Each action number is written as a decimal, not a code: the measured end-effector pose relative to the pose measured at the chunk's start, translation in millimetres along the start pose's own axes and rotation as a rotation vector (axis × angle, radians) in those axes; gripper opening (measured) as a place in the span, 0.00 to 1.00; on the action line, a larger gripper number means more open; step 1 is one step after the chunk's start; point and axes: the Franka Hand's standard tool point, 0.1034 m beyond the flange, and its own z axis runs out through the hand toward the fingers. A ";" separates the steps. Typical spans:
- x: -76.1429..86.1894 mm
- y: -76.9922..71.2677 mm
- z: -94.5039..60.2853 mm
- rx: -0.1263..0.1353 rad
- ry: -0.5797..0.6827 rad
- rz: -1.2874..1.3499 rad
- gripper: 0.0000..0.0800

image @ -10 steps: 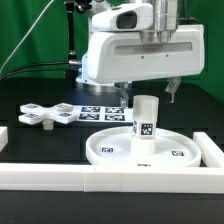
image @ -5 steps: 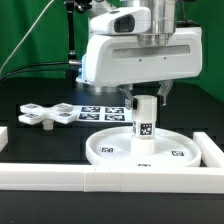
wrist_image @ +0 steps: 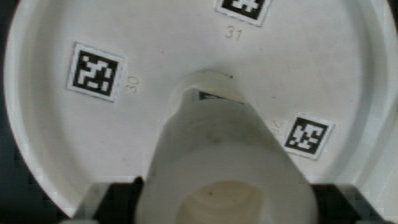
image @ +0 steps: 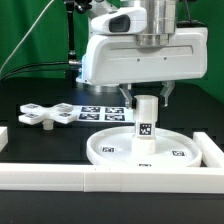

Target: Assemble round table

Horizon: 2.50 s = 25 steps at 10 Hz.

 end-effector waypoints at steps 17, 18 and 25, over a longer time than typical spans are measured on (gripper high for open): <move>-3.9 -1.2 3.0 0.100 -0.062 1.576 0.51; -3.8 -1.3 3.0 0.102 -0.064 1.603 0.51; 1.9 0.1 0.7 0.126 -0.058 1.519 0.79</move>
Offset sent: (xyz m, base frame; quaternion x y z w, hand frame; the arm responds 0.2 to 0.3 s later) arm -0.0003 0.0034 -0.0092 0.0160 -0.0038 0.1833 0.9829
